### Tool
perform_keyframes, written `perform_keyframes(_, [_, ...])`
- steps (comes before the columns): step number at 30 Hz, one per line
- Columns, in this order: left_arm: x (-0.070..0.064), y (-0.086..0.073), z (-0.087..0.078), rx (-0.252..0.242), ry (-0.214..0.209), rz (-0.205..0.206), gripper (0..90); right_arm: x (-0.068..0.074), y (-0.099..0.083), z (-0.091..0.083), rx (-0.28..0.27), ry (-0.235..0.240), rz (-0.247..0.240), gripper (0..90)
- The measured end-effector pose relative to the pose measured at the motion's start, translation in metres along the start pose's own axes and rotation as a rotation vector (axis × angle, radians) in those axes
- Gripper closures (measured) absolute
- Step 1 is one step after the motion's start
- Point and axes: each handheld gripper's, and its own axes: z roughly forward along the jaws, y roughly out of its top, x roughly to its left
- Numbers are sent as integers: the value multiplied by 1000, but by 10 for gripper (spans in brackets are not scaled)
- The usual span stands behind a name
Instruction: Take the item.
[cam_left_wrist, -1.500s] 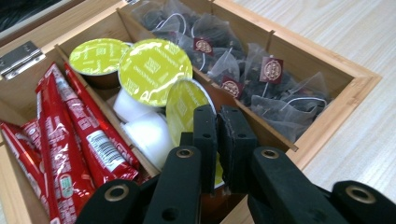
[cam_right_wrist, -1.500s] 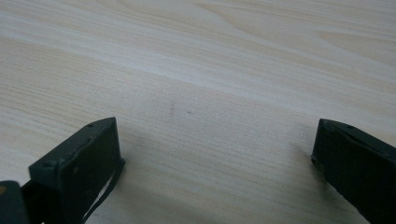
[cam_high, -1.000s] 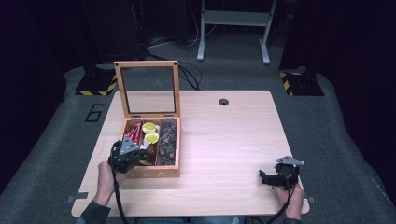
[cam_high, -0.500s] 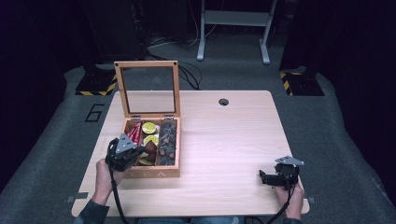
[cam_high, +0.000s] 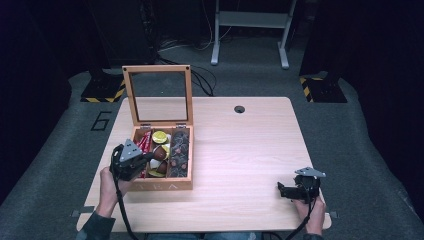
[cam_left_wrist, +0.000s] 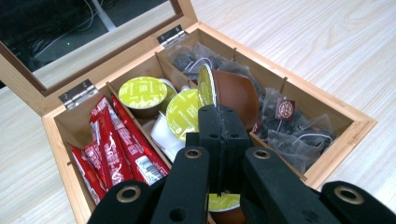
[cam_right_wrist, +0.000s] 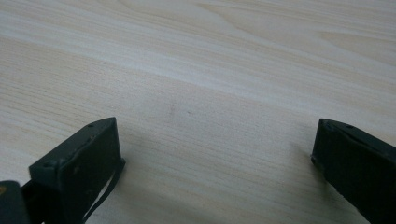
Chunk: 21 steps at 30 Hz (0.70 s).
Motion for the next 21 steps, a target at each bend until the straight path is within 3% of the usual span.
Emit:
perform_keyframes(8, [-1, 7, 1, -22, -15, 1, 900, 0, 0, 0, 0, 0, 0, 5])
perform_keyframes(21, [-8, 21, 6, -42, -43, 35, 900, 0, 0, 0, -1, 1, 0, 5])
